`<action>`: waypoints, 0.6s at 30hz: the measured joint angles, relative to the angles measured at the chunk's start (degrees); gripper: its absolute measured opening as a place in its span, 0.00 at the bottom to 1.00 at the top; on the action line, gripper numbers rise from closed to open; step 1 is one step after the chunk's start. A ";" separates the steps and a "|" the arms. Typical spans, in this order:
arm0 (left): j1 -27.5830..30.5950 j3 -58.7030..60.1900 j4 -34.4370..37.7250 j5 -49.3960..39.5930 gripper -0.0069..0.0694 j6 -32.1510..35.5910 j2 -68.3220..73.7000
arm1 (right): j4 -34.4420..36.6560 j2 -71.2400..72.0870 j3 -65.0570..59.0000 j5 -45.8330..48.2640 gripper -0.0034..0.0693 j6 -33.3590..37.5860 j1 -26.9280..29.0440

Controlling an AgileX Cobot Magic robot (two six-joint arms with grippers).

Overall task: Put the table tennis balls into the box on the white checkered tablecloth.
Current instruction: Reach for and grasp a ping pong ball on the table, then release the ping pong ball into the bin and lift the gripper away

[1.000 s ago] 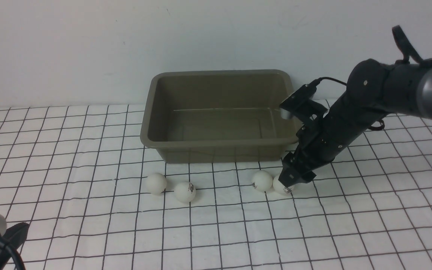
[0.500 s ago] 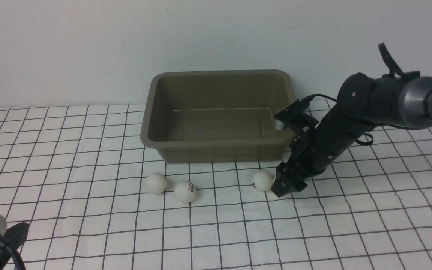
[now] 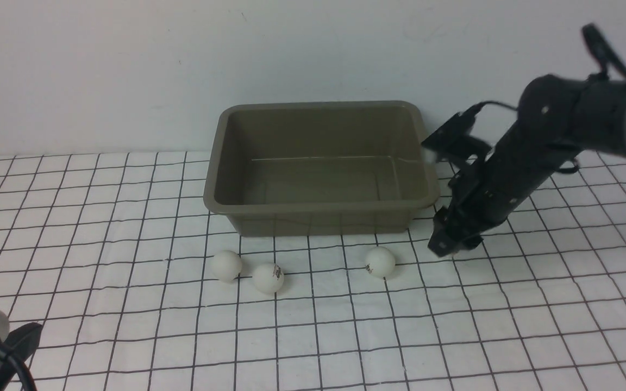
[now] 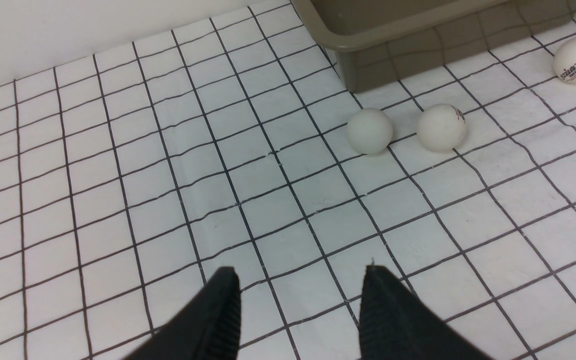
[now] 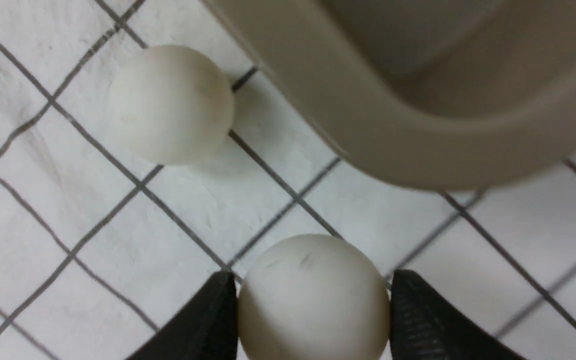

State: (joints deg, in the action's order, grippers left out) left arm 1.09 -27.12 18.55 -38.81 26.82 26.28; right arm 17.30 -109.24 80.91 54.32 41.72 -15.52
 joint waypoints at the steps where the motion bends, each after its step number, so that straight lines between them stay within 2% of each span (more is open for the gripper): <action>1: 0.00 0.00 0.00 -0.07 0.48 0.00 0.00 | 0.55 1.93 0.00 0.67 0.53 -0.01 0.52; 5: 0.00 0.00 0.45 -0.84 0.48 0.00 0.00 | 9.60 5.92 1.68 -0.04 0.53 3.71 0.78; 7: 0.00 0.00 1.29 -1.62 0.48 0.00 0.00 | 17.74 4.42 5.44 -1.07 0.53 5.96 -0.09; 11: 0.00 0.00 2.62 -2.01 0.48 0.00 0.00 | 26.24 -2.94 13.32 -1.49 0.53 6.87 -0.69; 18: 0.00 0.00 2.67 -2.30 0.48 0.00 0.00 | 26.92 -16.68 29.01 0.24 0.54 6.31 -0.69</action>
State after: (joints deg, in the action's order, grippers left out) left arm 1.09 -27.12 21.22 -41.12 26.82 26.28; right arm 44.23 -125.92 109.92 54.56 48.02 -16.21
